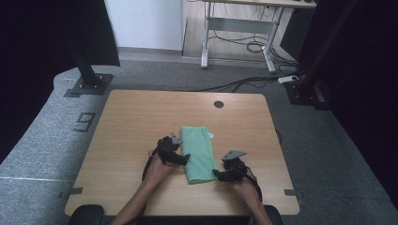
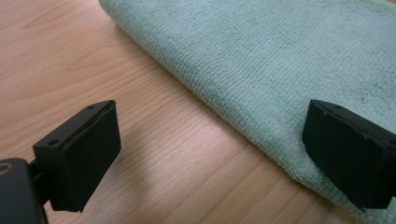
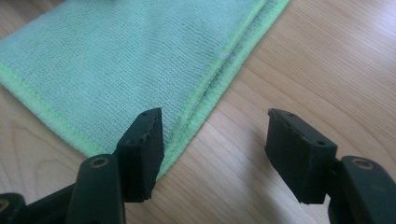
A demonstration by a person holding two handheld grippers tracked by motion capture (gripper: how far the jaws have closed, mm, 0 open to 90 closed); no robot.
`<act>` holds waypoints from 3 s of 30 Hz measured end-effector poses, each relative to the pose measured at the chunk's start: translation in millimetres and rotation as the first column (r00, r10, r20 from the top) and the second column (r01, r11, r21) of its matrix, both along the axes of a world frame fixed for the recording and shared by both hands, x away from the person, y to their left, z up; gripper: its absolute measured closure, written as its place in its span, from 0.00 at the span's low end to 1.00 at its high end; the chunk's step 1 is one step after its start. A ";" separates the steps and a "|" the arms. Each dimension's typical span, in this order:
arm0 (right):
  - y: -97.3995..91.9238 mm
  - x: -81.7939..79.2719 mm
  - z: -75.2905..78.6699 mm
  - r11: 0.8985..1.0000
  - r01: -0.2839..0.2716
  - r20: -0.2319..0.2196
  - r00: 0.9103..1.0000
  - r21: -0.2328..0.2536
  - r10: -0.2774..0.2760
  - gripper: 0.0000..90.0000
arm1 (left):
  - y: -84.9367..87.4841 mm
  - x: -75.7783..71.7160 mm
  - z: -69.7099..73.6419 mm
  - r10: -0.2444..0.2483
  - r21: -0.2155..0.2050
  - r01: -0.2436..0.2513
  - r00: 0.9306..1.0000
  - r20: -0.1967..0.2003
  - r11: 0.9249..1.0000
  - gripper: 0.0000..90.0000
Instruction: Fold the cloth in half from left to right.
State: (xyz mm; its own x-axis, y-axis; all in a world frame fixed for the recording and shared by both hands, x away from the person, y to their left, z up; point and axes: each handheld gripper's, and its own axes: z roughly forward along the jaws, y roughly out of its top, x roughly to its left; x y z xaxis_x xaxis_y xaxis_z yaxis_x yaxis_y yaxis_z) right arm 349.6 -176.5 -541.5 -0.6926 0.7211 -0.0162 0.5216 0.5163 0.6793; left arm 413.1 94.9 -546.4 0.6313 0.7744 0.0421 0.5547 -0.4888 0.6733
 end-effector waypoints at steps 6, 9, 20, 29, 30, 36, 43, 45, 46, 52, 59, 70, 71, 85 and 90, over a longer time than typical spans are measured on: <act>14.9 -0.5 -0.8 1.000 -0.015 0.001 1.000 0.011 0.015 0.41 | 14.4 3.7 0.0 0.024 -0.009 -0.024 1.000 -0.016 1.000 0.06; 23.3 -0.6 -1.4 0.999 -0.028 -0.007 1.000 0.023 0.028 0.40 | 20.5 6.2 0.1 0.034 -0.011 -0.034 0.999 -0.023 0.999 0.05; 47.8 5.4 -2.7 0.996 -0.077 -0.010 0.997 0.035 0.078 0.36 | 41.5 10.6 0.1 0.078 -0.022 -0.079 0.996 -0.040 0.997 0.05; 54.4 9.4 -3.0 0.995 -0.090 -0.011 0.996 0.039 0.090 0.36 | 48.2 11.0 -0.7 0.096 -0.037 -0.097 0.994 -0.046 0.995 0.06; 54.3 9.3 -3.2 0.995 -0.089 -0.009 0.996 0.041 0.090 0.36 | 48.3 10.8 -0.6 0.089 -0.039 -0.091 0.995 -0.044 0.995 0.06; 52.8 9.8 -2.7 0.995 -0.088 -0.009 0.996 0.049 0.088 0.35 | 46.8 6.5 5.4 0.068 -0.009 -0.068 0.998 -0.016 0.998 0.06; 40.8 8.4 10.4 0.993 -0.067 0.034 0.997 0.098 0.064 0.29 | 55.7 -6.9 16.9 0.030 -0.054 -0.031 0.999 -0.014 0.998 0.06; 35.9 9.0 13.2 0.994 -0.056 0.041 0.998 0.095 0.052 0.26 | 59.5 -10.9 19.0 0.023 -0.057 -0.024 1.000 -0.016 0.998 0.05; 33.6 9.5 13.9 0.994 -0.050 0.041 0.998 0.093 0.047 0.26 | 61.7 -13.1 20.0 0.021 -0.060 -0.022 1.000 -0.013 0.998 0.05; 22.1 11.6 15.1 0.997 -0.040 0.043 0.998 0.069 0.037 0.18 | 73.8 -28.6 23.9 0.002 -0.051 -0.003 1.000 -0.017 0.999 0.02; 7.2 10.5 18.1 0.998 -0.016 0.047 0.999 0.067 0.013 0.14 | 91.7 -48.6 23.2 0.001 -0.026 -0.001 1.000 -0.001 1.000 0.01; -12.8 10.1 13.0 0.998 0.036 0.044 0.998 0.051 -0.038 0.00 | 111.1 -65.1 16.4 0.010 -0.035 -0.008 0.999 0.044 0.999 0.00; -14.9 10.2 11.5 0.998 0.039 0.042 0.998 0.046 -0.041 0.00 | 112.7 -65.0 15.6 0.010 -0.040 -0.008 0.999 0.043 0.999 0.00; -26.6 16.6 -8.8 0.997 0.071 0.017 0.997 0.026 -0.071 0.00 | 117.7 -61.0 -0.9 0.007 -0.024 -0.007 1.000 -0.001 1.000 0.00; -29.2 18.8 -13.6 0.996 0.076 0.007 0.997 0.042 -0.076 0.00 | 113.3 -60.8 -1.8 -0.005 0.002 0.005 1.000 -0.004 1.000 0.00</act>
